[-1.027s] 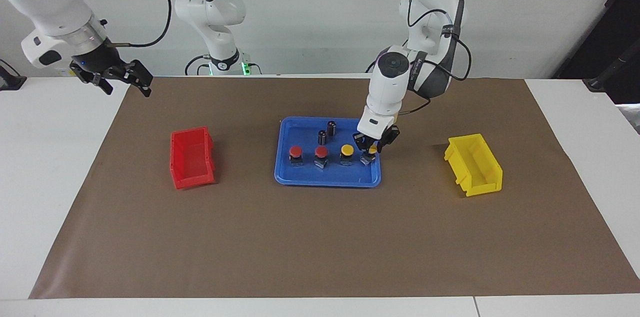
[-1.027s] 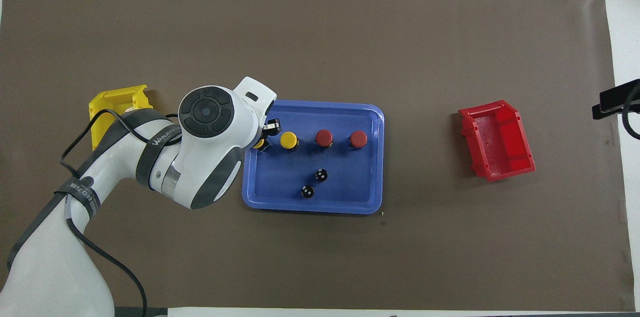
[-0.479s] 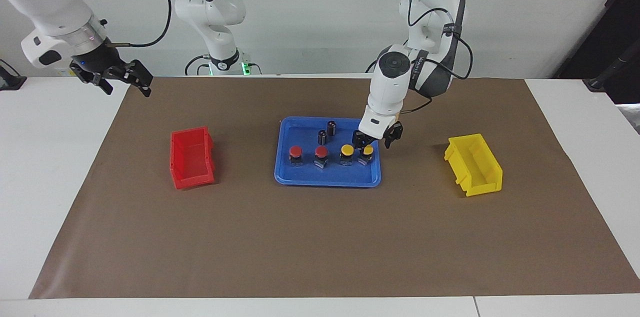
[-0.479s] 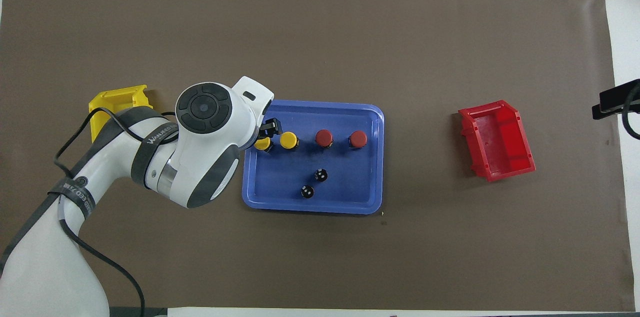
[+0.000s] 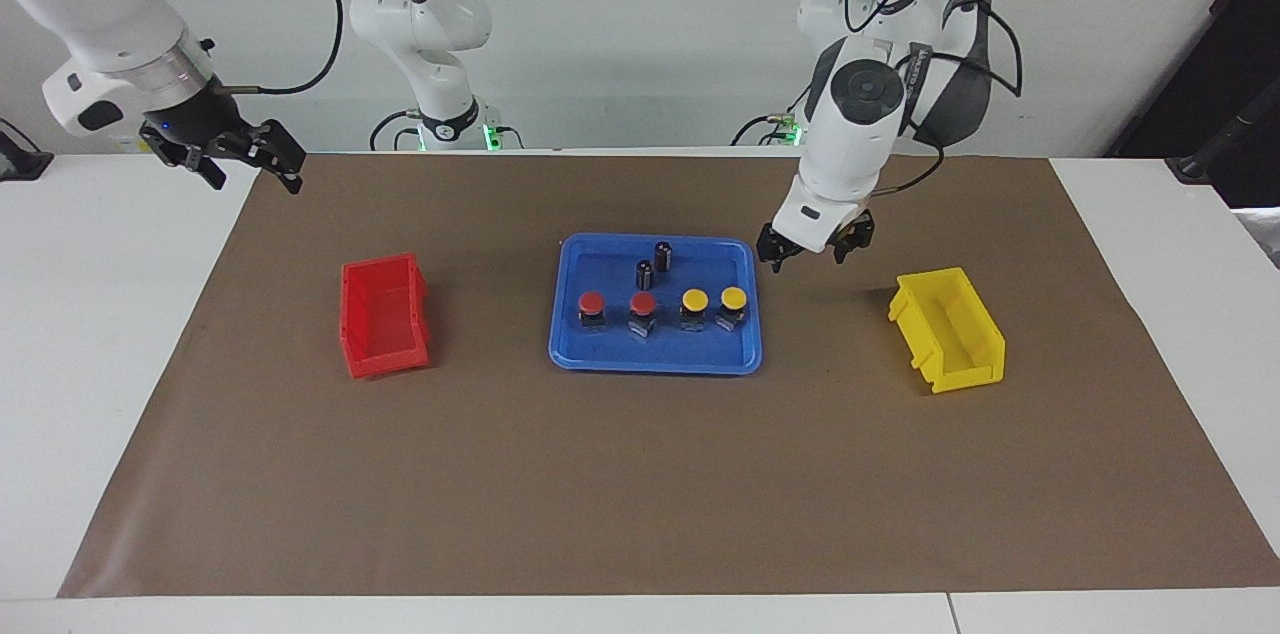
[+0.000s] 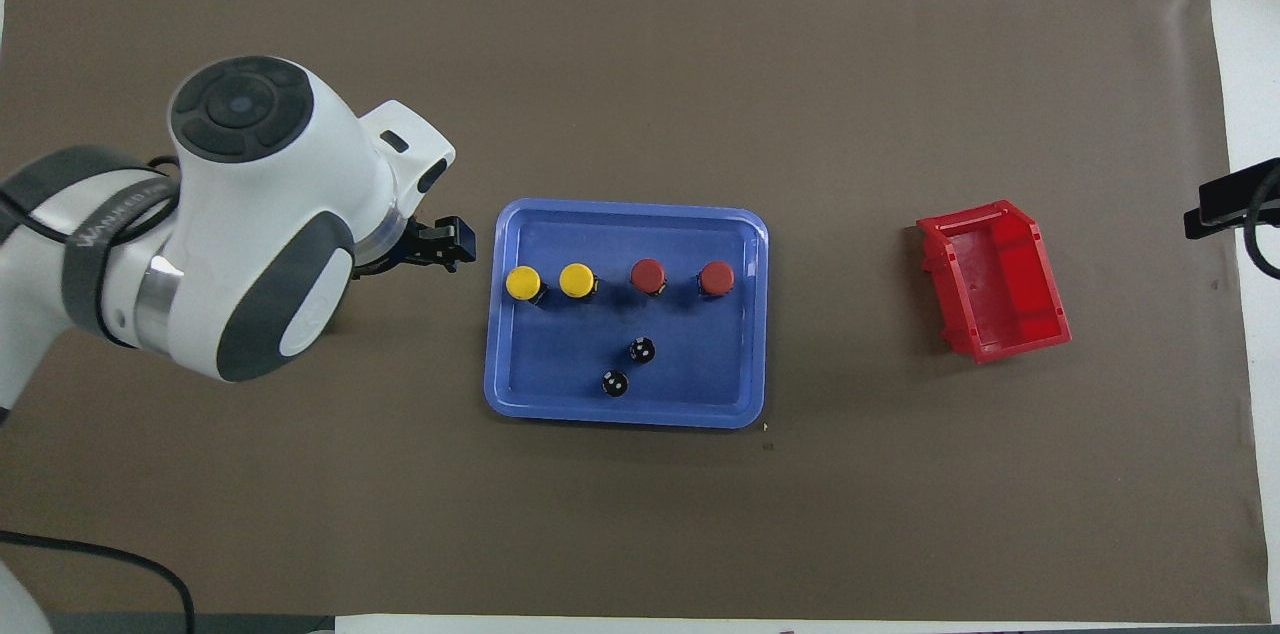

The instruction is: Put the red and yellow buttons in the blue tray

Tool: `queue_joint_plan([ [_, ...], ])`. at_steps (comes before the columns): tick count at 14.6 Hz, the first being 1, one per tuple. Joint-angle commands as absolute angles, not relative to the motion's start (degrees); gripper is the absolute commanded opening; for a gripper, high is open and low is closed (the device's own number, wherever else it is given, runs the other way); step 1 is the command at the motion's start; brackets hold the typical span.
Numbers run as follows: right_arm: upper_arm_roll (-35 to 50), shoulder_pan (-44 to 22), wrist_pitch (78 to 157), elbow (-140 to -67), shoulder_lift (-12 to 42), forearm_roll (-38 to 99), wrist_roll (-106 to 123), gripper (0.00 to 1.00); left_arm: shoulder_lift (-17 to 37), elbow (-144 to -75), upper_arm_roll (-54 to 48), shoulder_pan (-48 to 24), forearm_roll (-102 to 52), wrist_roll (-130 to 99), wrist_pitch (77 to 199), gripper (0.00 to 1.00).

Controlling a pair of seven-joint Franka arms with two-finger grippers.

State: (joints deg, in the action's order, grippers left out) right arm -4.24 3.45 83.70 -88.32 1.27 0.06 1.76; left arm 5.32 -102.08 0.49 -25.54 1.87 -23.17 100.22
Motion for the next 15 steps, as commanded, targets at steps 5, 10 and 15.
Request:
queue_joint_plan([
  [5,-4.1,3.6,83.3,-89.1,0.4,-0.3,2.5,1.0,-0.4,-94.8,0.8,-11.7,1.0,-2.1,88.4,1.0],
  [10,-4.1,3.6,83.3,-89.1,0.4,-0.3,2.5,1.0,-2.0,-91.9,0.9,-5.9,1.0,2.5,84.6,1.0],
  [15,-4.1,3.6,83.3,-89.1,0.4,-0.3,2.5,1.0,-2.1,-91.5,0.9,-3.7,1.0,8.3,85.3,1.0],
])
